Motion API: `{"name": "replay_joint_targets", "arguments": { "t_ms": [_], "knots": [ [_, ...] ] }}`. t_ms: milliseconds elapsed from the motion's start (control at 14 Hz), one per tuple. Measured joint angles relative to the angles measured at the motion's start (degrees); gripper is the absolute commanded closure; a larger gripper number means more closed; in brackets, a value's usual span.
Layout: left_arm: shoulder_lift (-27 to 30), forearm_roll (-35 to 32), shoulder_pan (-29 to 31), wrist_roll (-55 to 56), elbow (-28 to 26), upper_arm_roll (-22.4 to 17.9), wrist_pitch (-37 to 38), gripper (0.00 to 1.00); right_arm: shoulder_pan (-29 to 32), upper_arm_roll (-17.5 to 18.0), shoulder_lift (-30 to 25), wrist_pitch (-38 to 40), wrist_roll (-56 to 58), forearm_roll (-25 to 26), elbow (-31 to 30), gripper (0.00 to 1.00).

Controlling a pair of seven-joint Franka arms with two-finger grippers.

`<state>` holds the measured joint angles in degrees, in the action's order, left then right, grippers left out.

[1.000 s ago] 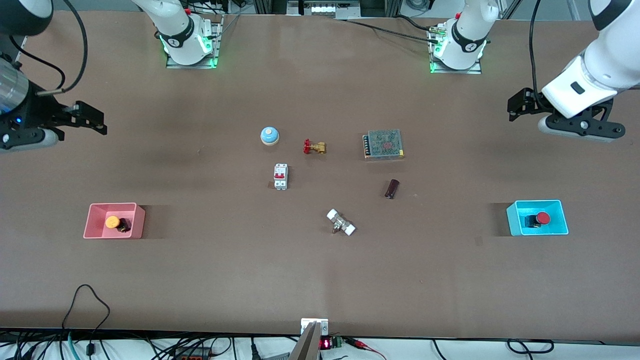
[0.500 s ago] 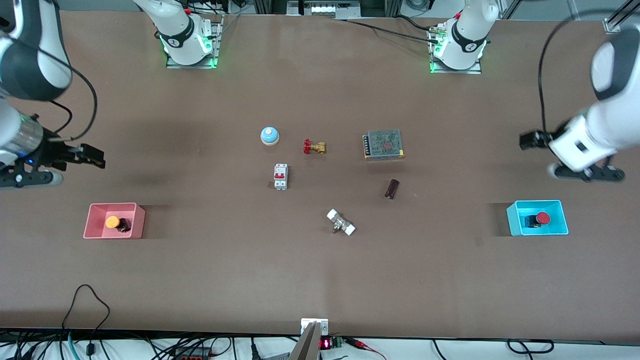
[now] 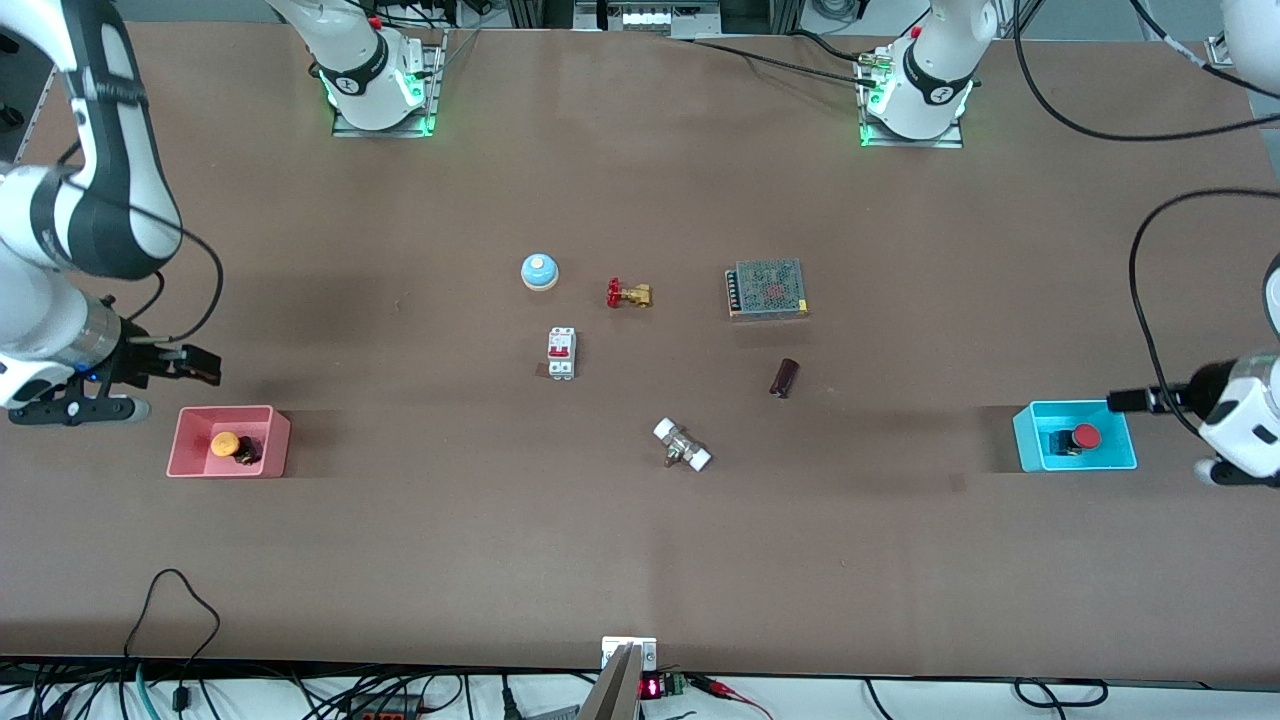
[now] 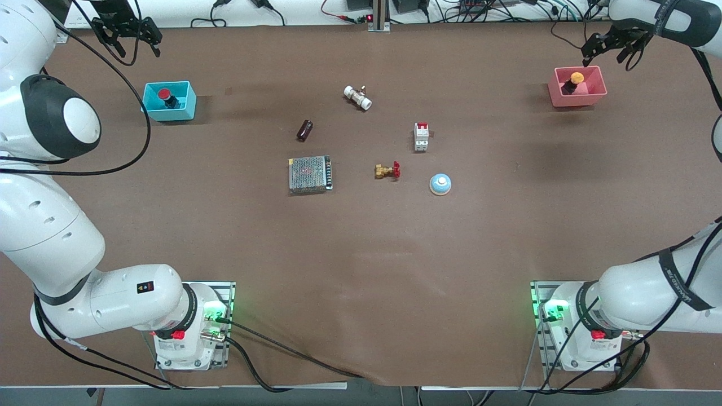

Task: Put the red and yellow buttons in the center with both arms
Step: 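Lower both grippers onto the yellow and red buttons in the boxes, then close both grippers on the yellow and red buttons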

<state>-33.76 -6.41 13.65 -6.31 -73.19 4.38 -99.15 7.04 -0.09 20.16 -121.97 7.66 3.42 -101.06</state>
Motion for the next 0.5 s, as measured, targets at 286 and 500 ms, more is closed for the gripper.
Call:
{"name": "replay_joint_targets", "arguments": {
  "t_ms": [286,500],
  "knots": [
    [-4.45,-0.03,1.78,-4.16,-2.46,-0.04,-12.35,0.00,0.63,0.07,4.77,-7.43,0.01,-1.10,-0.06,0.00],
    [-6.05,-0.04,2.37,-4.36,-8.25,-0.04,-20.56,0.00,0.61,0.09,7.60,-12.68,1.78,-1.09,-0.04,0.00]
  ]
}}
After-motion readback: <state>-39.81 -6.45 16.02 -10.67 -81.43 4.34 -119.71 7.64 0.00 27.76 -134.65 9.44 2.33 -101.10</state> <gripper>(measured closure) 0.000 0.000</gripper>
